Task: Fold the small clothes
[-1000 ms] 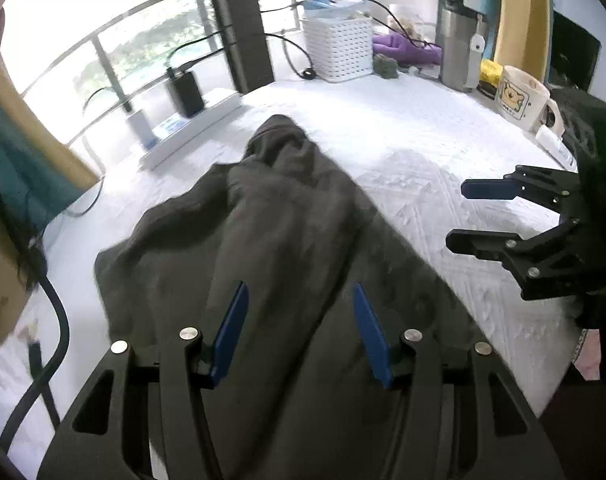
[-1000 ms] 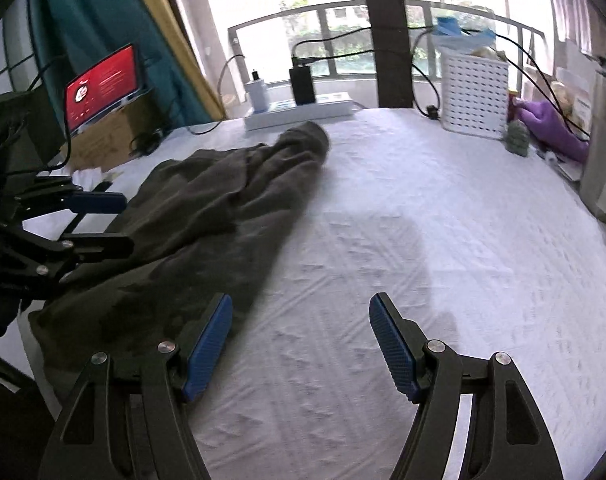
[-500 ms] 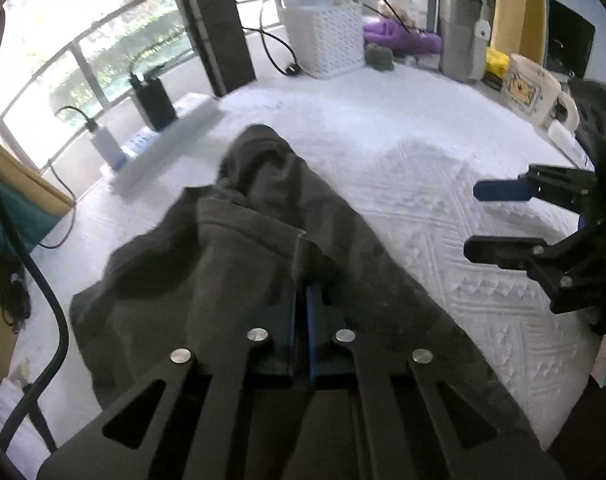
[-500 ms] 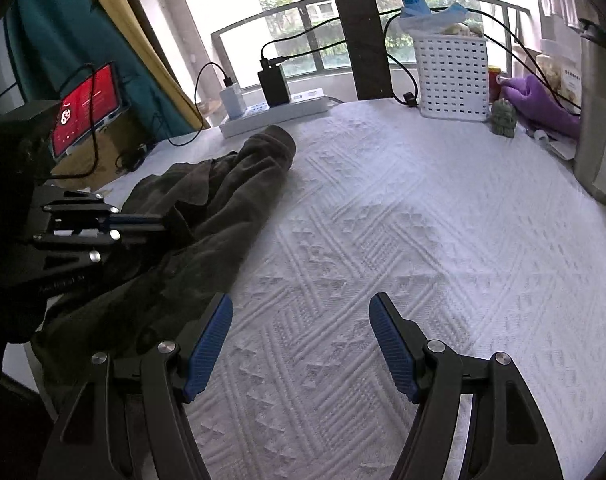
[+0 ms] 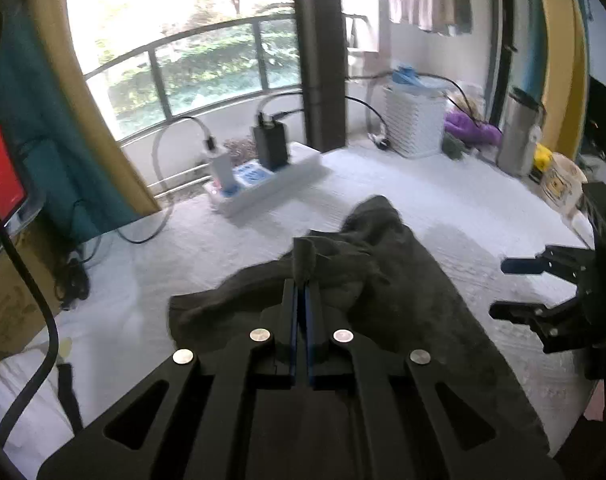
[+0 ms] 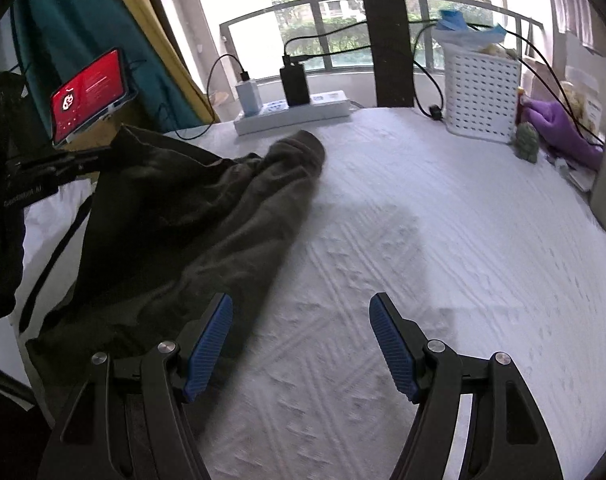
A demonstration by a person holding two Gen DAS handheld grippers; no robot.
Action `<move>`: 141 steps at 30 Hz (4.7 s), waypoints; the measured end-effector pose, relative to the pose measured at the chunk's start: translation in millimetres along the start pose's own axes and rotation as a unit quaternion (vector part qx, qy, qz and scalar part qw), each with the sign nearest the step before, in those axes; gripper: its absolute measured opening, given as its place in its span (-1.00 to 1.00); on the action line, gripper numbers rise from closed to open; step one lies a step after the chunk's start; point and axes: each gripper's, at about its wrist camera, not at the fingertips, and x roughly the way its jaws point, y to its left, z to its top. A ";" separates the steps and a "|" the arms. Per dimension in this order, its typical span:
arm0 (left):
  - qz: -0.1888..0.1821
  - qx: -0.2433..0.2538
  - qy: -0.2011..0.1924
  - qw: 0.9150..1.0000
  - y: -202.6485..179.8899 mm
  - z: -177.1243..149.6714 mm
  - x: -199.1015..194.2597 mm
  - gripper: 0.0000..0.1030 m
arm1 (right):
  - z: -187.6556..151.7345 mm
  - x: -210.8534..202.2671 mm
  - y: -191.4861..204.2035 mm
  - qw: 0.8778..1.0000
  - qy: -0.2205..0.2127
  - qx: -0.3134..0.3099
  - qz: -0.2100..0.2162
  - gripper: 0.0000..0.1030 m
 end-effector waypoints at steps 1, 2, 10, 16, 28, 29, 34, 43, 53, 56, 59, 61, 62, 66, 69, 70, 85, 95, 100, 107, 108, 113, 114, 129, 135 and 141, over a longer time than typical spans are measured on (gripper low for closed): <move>0.002 -0.004 -0.002 1.000 6.8 -0.7 0.3 -0.97 | 1.7 1.5 3.2 1.000 0.001 -0.003 0.000 0.42; 0.003 -0.007 -0.001 1.000 11.9 -1.7 1.2 -0.97 | 3.3 3.0 6.4 1.000 0.001 -0.006 -0.001 0.42; 0.008 -0.027 0.000 1.000 58.2 -6.4 15.8 -0.97 | 20.2 18.3 37.1 1.000 0.008 -0.028 0.003 0.42; 0.002 -0.043 0.017 0.999 86.5 -16.2 40.4 -0.97 | 29.7 34.4 56.3 0.999 0.018 -0.041 0.004 0.42; 0.032 -0.088 0.053 0.994 115.1 -36.3 69.0 -0.83 | 38.4 64.7 75.2 0.997 0.046 -0.056 -0.006 0.42; 0.030 -0.093 0.045 0.994 116.5 -35.5 62.8 -0.80 | 39.0 65.8 75.1 0.997 0.046 -0.056 -0.006 0.42; -0.007 -0.087 0.009 0.996 97.9 -31.8 33.6 -0.15 | 39.9 65.8 76.1 0.997 0.045 -0.055 -0.008 0.42; -0.036 -0.038 0.063 0.997 48.4 -31.9 62.8 -0.15 | 34.2 57.0 66.2 0.998 0.033 -0.043 -0.017 0.42; -0.014 -0.071 0.108 0.992 66.2 -27.5 102.1 -0.10 | 33.6 56.3 40.9 0.999 0.037 -0.016 -0.026 0.42; 0.031 -0.075 0.093 0.992 76.5 -21.1 102.9 -0.10 | 33.7 58.8 33.3 0.999 0.039 -0.011 -0.028 0.42; 0.068 -0.081 0.091 0.990 90.7 -19.0 105.8 -0.11 | 32.6 61.9 28.1 0.999 0.042 -0.006 -0.031 0.42; 0.080 -0.094 0.085 0.989 98.7 -17.4 99.7 -0.11 | 33.0 63.5 25.5 0.998 0.044 -0.004 -0.033 0.42; 0.077 -0.099 0.075 0.989 101.1 -16.2 93.7 -0.11 | 33.1 63.4 25.0 0.999 0.043 -0.004 -0.034 0.42; 0.053 -0.090 0.042 0.994 89.5 -13.5 61.2 -0.10 | 33.8 61.2 24.1 0.999 0.039 -0.001 -0.036 0.42; 0.018 -0.068 0.024 0.997 69.2 -12.2 43.9 -0.10 | 33.4 56.1 25.5 0.999 0.034 -0.002 -0.037 0.42; 0.003 -0.057 0.019 0.998 60.5 -11.7 40.3 -0.09 | 32.9 52.8 26.4 0.999 0.031 -0.002 -0.036 0.42; -0.028 0.102 0.042 0.993 -49.5 -28.3 41.9 0.40 | 0.7 12.1 4.4 0.998 0.006 0.035 -0.051 0.42; -0.018 0.082 0.072 0.994 -34.3 -26.5 69.4 -0.69 | -1.7 12.0 -5.2 0.998 0.002 0.044 -0.045 0.42; -0.037 0.044 0.045 0.997 -14.2 -16.7 44.0 -0.75 | 2.7 20.6 -4.9 0.998 0.007 0.042 -0.043 0.42; -0.075 -0.024 0.042 0.996 20.8 -13.6 39.6 -0.75 | 16.1 34.0 8.2 0.999 0.013 0.019 -0.036 0.42; -0.078 -0.032 0.044 0.995 25.0 -14.6 41.0 -0.75 | 18.7 36.5 11.0 0.999 0.013 0.015 -0.035 0.42; -0.076 -0.061 0.056 0.994 42.5 -30.3 49.9 -0.75 | 29.7 51.8 21.4 0.999 0.022 0.002 -0.032 0.42; -0.075 -0.069 0.059 0.993 46.1 -34.3 51.9 -0.75 | 30.7 53.8 23.5 0.999 0.023 0.000 -0.031 0.42; -0.066 -0.098 0.020 0.993 72.0 -28.7 23.6 0.24 | 46.7 66.4 30.9 0.999 0.028 -0.011 -0.030 0.42; -0.069 -0.037 0.037 0.996 55.6 -17.1 50.0 0.25 | 73.0 67.1 9.9 1.000 -0.001 0.018 -0.005 0.42; -0.071 -0.039 0.086 0.993 61.6 -26.2 95.0 -0.84 | 95.6 95.7 -14.9 0.998 0.006 0.052 0.031 0.21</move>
